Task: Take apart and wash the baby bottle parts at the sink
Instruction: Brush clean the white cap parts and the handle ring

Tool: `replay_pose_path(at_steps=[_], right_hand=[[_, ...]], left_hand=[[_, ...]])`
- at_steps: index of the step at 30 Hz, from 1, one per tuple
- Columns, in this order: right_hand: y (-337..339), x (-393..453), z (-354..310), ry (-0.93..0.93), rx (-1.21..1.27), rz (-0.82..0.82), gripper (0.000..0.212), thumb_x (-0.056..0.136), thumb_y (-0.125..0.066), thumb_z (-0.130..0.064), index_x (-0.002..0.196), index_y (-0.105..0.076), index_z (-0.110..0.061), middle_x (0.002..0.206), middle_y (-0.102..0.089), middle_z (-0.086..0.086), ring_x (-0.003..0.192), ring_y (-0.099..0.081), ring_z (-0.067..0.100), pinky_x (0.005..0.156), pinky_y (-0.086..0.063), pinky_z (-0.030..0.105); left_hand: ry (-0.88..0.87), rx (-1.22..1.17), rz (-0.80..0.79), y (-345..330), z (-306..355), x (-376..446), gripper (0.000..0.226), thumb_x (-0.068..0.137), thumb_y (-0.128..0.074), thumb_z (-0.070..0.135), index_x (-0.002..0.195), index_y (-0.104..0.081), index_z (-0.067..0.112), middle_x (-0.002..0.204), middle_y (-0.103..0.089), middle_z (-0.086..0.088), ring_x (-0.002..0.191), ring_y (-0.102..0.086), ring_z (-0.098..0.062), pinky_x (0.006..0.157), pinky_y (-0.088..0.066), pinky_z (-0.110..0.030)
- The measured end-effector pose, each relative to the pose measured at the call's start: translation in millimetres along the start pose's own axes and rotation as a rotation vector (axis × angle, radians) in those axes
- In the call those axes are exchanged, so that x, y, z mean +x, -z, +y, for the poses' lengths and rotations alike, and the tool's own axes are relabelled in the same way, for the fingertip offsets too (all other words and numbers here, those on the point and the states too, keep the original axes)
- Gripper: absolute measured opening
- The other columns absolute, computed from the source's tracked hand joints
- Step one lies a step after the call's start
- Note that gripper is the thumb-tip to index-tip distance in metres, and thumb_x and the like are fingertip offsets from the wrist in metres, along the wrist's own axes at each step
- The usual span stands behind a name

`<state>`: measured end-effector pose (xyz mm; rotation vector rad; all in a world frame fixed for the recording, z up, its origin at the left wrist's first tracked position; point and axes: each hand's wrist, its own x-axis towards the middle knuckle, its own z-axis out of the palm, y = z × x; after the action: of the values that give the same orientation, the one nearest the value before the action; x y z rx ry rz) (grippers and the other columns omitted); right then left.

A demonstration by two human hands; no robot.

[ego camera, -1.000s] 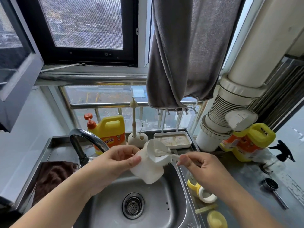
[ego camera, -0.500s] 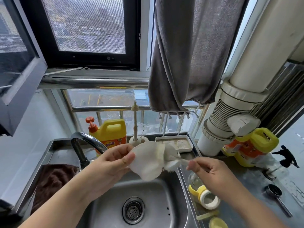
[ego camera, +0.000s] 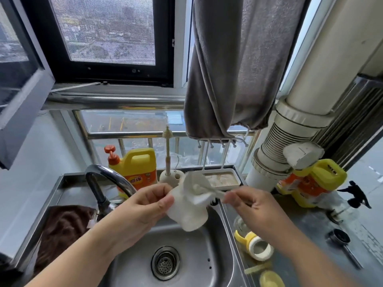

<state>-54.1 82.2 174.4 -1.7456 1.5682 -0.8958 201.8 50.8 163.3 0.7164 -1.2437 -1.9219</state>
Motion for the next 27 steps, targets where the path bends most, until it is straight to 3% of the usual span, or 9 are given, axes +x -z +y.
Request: replay_pose_path(at_steps=[3,8,10,13,18,21,24,27], right_hand=[[6.9,8.0,4.6,-0.040,-0.047,0.069,0.042,0.082,-0.046,-0.056,0.077,-0.071,-0.023,0.043,-0.042,-0.011,0.042,-0.034,0.003,0.046,-0.025,0.015],[-0.3,-10.6,13.4,-0.074,-0.003,0.018,0.067,0.068,-0.042,-0.083,0.077,-0.072,-0.024,0.042,-0.040,-0.014,0.041,-0.035,0.003,0.046,-0.024,0.013],[-4.1,-7.2,9.3,-0.072,0.010,0.018,0.060,0.078,-0.045,-0.074,0.080,-0.072,-0.020,0.041,-0.044,-0.018,0.041,-0.041,0.000,0.046,-0.029,0.010],[-1.5,2.1,7.6,-0.136,0.007,0.027,0.038,0.088,-0.049,-0.044,0.086,-0.071,-0.013,0.038,-0.045,-0.020,0.041,-0.046,-0.004,0.047,-0.032,0.010],[-7.8,-9.9,11.5,-0.154,0.067,0.039,0.046,0.077,-0.047,-0.058,0.080,-0.072,-0.019,0.037,-0.033,-0.011,0.036,-0.033,0.004,0.044,-0.024,0.013],[-9.2,-7.8,9.4,-0.140,0.034,0.021,0.043,0.078,-0.048,-0.056,0.080,-0.072,-0.021,0.039,-0.036,-0.012,0.038,-0.033,0.004,0.046,-0.024,0.014],[-10.7,-5.8,5.5,-0.085,-0.009,-0.012,0.042,0.078,-0.048,-0.058,0.079,-0.071,-0.023,0.042,-0.040,-0.012,0.042,-0.036,0.004,0.050,-0.027,0.019],[-10.5,-5.8,5.4,-0.039,-0.059,-0.005,0.048,0.078,-0.047,-0.062,0.077,-0.070,-0.020,0.046,-0.042,-0.012,0.045,-0.039,0.004,0.051,-0.028,0.018]], left_hand=[[-0.026,-0.033,-0.004,-2.7,0.9,-0.9,0.038,0.063,-0.086,0.039,0.079,-0.069,0.009,0.078,-0.062,-0.009,0.073,-0.058,-0.014,0.070,-0.050,-0.021],[-0.044,-0.073,0.060,9.1,2.5,-5.0,0.040,0.055,-0.090,0.040,0.077,-0.070,0.012,0.080,-0.062,-0.009,0.077,-0.059,-0.018,0.075,-0.051,-0.026],[-0.054,-0.118,0.073,10.9,0.6,-5.1,0.041,0.054,-0.092,0.038,0.078,-0.071,0.011,0.083,-0.064,-0.010,0.080,-0.062,-0.019,0.079,-0.054,-0.028],[-0.073,-0.158,0.075,7.5,1.0,-4.0,0.042,0.052,-0.093,0.034,0.079,-0.072,0.011,0.085,-0.066,-0.010,0.081,-0.064,-0.019,0.077,-0.055,-0.030],[-0.081,-0.231,0.004,13.6,2.9,-6.7,0.036,0.063,-0.089,0.025,0.090,-0.070,0.009,0.090,-0.065,-0.011,0.085,-0.064,-0.021,0.080,-0.054,-0.033],[0.090,-0.158,0.025,11.6,6.9,-9.5,0.055,0.048,-0.094,0.013,0.098,-0.072,0.008,0.100,-0.066,-0.018,0.092,-0.066,-0.029,0.079,-0.056,-0.034],[0.204,0.044,0.049,2.8,13.0,-4.1,0.067,0.039,-0.096,0.026,0.101,-0.074,0.014,0.107,-0.069,-0.016,0.096,-0.067,-0.029,0.076,-0.056,-0.031],[0.197,0.208,0.038,-1.1,17.1,3.1,0.068,0.046,-0.089,0.051,0.103,-0.072,0.018,0.106,-0.069,-0.009,0.093,-0.066,-0.019,0.074,-0.052,-0.025]])
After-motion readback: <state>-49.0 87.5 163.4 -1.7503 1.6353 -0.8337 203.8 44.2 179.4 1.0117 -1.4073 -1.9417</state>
